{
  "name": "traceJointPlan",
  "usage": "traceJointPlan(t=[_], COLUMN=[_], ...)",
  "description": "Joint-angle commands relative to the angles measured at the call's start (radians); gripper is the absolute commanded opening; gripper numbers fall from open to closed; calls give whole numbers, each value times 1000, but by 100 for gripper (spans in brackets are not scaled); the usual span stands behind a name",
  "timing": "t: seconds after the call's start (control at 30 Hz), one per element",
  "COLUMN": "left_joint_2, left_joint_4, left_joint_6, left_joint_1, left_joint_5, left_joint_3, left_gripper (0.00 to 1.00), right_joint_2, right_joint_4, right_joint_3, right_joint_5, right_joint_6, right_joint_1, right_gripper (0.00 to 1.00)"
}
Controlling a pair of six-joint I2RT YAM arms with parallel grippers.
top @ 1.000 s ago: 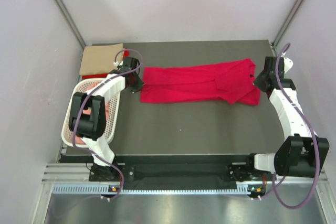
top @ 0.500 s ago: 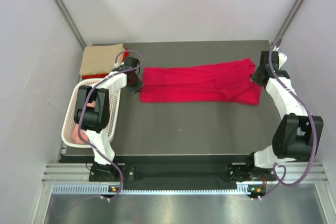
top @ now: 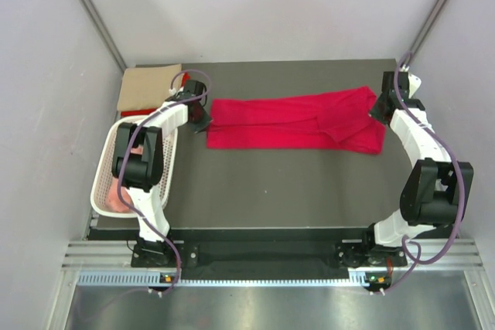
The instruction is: Fold and stack the t-shirts
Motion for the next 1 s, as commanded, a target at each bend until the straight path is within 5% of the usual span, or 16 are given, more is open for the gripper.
traceJointPlan(t=[0.0,0.53,0.73,0.97], left_joint_2=[12,41,30,-50], left_joint_4=[2,-4,-42,-47], left_joint_6=[18,22,47,133], left_joint_1=[6,6,6,-73], left_joint_5=[-21,11,-50,-102], left_joint_3=[42,89,129,147], left_gripper=[0,3,31,37], right_joint_2=[-2,25,27,39], right_joint_4=[34,25,24,30], right_joint_3=[46,60,54,48], right_joint_5=[33,44,39,18], right_joint_6=[-15,-16,-12,10], right_joint_1=[1,0,0,0], right_gripper=[0,0,0,0])
